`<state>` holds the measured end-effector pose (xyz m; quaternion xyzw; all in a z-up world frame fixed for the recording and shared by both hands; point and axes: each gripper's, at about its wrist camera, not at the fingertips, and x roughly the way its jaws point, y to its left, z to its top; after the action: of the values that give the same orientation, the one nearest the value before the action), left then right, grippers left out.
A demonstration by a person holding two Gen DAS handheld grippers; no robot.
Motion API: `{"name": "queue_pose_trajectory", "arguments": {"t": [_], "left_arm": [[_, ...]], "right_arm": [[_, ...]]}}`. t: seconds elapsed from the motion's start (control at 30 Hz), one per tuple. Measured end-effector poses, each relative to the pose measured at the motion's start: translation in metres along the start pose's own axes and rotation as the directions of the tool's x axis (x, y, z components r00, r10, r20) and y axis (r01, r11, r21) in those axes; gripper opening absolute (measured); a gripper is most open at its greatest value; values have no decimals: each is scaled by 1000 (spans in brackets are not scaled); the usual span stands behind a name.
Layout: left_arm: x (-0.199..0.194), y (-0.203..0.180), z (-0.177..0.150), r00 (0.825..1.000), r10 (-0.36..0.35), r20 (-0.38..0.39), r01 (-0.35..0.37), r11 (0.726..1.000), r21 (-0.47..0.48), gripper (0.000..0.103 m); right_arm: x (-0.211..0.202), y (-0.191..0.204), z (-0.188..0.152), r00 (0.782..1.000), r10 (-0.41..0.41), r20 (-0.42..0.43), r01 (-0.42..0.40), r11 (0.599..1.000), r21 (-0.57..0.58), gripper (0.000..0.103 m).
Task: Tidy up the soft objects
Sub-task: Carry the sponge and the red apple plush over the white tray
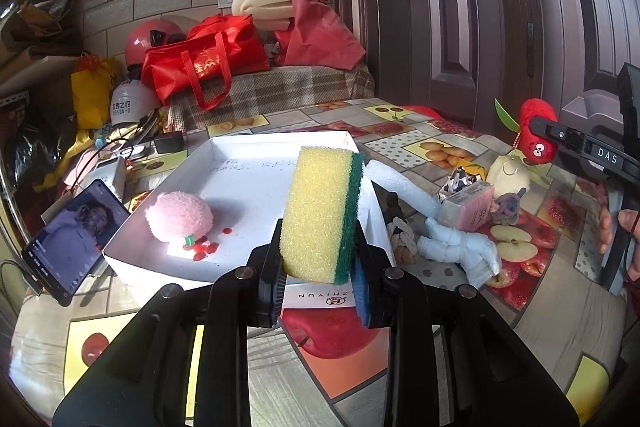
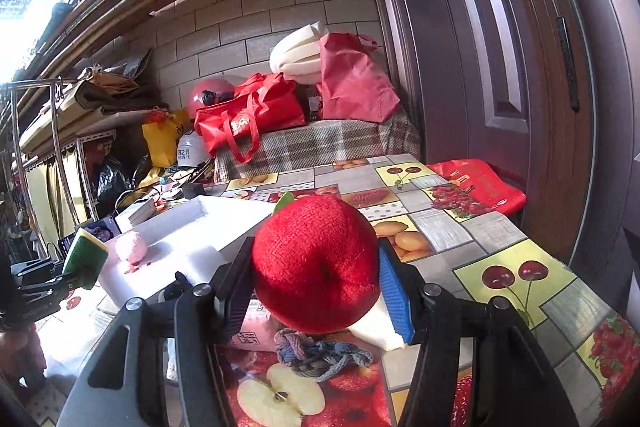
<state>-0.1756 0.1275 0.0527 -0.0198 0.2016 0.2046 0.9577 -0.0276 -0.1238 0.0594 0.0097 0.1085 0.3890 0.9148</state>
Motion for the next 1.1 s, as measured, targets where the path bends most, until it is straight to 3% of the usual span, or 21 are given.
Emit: {"name": "queue_pose_trajectory", "arguments": {"t": [0.4,1.1], "left_arm": [[11,-7,5,1000,17,1,-17,998,65,27],[42,42,19,994,110,7,-110,992,-56,27]], "right_arm": [[6,46,-7,995,100,-23,-102,991,-88,58],[31,104,-17,974,192,-118,-208,968,-139,58]]}}
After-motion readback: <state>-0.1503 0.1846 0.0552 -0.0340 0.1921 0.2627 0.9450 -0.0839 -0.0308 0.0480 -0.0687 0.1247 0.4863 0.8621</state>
